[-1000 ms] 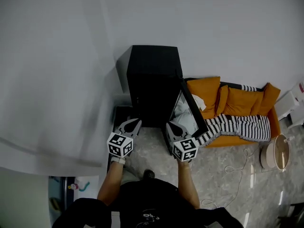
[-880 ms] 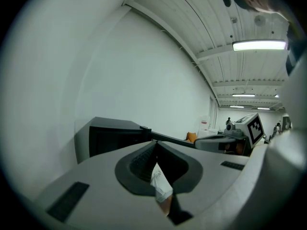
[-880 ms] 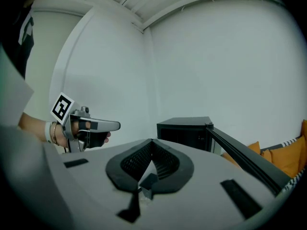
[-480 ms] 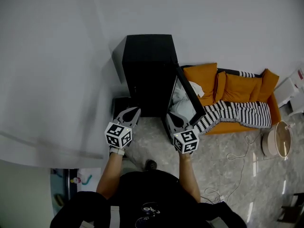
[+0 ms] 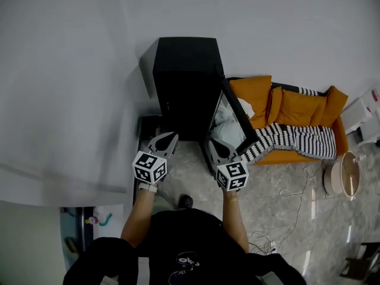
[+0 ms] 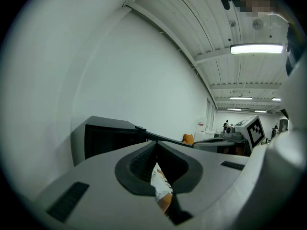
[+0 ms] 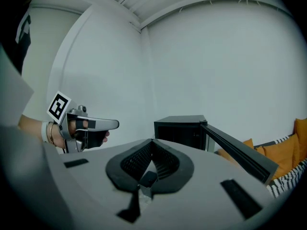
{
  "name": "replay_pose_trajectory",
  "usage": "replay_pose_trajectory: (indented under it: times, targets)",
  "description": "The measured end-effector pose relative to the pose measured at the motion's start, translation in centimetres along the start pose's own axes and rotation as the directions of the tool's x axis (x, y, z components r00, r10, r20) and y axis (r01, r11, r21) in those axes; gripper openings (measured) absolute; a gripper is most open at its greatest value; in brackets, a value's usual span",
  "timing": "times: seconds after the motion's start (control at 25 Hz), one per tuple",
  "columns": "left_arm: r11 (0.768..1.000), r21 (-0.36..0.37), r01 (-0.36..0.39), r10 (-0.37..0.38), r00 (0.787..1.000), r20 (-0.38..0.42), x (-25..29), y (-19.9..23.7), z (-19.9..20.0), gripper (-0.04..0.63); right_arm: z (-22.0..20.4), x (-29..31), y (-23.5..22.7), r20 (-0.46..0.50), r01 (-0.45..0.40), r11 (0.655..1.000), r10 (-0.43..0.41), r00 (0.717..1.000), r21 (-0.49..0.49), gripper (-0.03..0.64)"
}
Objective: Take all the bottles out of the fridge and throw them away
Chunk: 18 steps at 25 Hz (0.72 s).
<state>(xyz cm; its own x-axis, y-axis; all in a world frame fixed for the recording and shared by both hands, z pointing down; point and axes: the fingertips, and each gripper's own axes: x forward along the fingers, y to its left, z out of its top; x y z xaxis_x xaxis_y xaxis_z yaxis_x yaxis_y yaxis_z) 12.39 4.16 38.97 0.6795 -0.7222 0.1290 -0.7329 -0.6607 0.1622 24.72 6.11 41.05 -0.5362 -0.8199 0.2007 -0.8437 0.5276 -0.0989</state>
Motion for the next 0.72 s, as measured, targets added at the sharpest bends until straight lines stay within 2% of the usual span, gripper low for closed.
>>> replay_pose_trajectory:
  times: [0.72]
  targets:
    - [1.0, -0.006, -0.026, 0.026, 1.0, -0.002, -0.6, 2.1, -0.7, 0.008, 0.0, 2.2, 1.4, -0.013, -0.024, 1.0, 0.024, 1.0, -0.014, 0.009]
